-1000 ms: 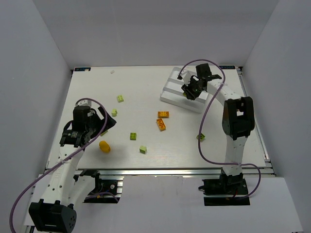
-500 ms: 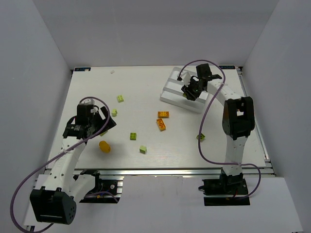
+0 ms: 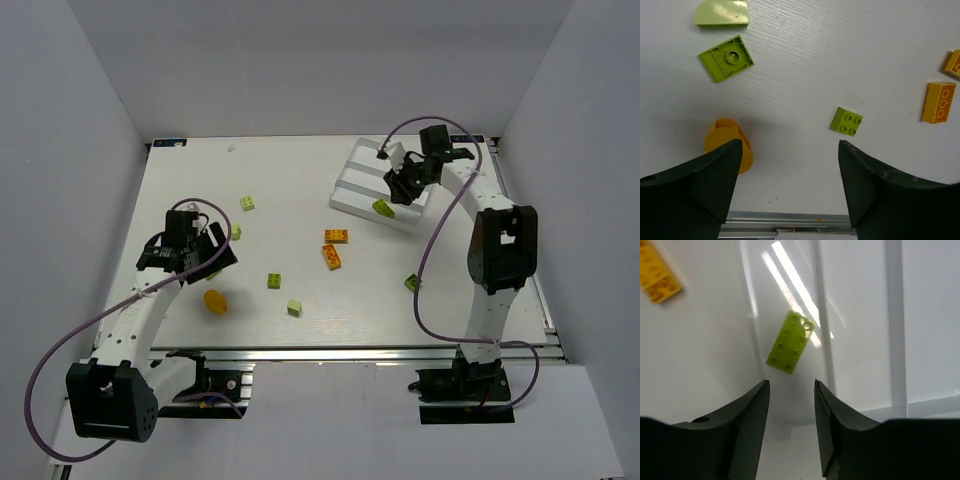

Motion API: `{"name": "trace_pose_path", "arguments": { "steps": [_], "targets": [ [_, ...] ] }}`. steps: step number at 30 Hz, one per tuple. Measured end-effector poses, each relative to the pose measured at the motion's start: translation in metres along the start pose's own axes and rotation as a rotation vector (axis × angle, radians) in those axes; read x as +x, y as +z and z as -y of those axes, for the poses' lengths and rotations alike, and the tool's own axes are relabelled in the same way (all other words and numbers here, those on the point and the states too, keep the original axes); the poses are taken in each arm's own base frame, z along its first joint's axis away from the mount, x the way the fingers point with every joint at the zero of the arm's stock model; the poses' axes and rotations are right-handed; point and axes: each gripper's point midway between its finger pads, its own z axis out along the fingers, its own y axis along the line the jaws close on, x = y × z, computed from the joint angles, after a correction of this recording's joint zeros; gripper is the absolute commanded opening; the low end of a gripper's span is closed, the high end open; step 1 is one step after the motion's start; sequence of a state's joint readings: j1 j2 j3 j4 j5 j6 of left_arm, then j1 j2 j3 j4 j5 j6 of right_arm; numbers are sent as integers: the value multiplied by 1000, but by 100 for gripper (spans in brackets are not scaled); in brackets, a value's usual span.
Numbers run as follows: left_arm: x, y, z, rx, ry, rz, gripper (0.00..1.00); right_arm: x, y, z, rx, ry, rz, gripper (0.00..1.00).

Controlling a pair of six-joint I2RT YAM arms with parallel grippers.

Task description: Sort the legos into containers by color

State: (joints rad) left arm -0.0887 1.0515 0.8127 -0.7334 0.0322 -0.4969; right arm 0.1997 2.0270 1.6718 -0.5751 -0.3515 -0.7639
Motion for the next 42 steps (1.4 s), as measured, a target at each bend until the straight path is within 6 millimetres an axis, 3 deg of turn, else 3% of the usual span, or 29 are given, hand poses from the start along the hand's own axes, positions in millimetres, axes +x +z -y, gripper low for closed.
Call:
{"name": "trace_pose_path", "arguments": {
  "steps": [2, 4, 6, 8, 11, 12, 14, 16, 21, 28, 31, 34, 35, 38, 42],
  "targets": [
    [1, 2, -1, -6, -1, -10, 81, -8, -22, -14, -69, -20, 47, 40],
    [2, 4, -2, -11, -1, -19, 79, -11, -49, -39, -156, -65, 95, 34],
    [3, 6, -2, -13, -3, -24, 80, 1, -74, -78, -244, -74, 106, 48],
    [3, 6, -1, -12, -9, -22, 82, 29, -89, -129, -328, -57, 79, 64],
    [1, 6, 0, -7, -23, -17, 84, 86, -95, -195, -413, -11, -11, 81],
    [1, 6, 1, -5, -28, -15, 84, 103, -97, -211, -426, 9, -48, 89],
    [1, 6, 2, 4, -38, -10, 84, 130, -98, -227, -401, 46, -112, 89],
    [3, 5, 3, 13, -48, -3, 85, 141, -99, -227, -337, 87, -152, 89],
    [6, 3, 3, 25, -60, -2, 85, 136, -86, -196, -148, 187, -174, 88],
    [9, 1, 4, 34, -71, 1, 85, 148, -63, -182, -52, 306, -237, 74],
    [9, -2, 4, 40, -76, 11, 85, 155, -54, -184, -53, 336, -271, 63],
    [7, -4, 5, 46, -82, 21, 85, 153, -50, -182, -45, 339, -266, 39],
    [7, -4, 6, 47, -84, 23, 85, 153, -49, -181, -43, 335, -265, 24],
    [7, -4, 6, 46, -88, 22, 85, 152, -49, -180, -46, 328, -258, 2],
    [9, -4, 5, 44, -94, 18, 85, 140, -52, -175, -59, 291, -233, 0]
  ]
}}
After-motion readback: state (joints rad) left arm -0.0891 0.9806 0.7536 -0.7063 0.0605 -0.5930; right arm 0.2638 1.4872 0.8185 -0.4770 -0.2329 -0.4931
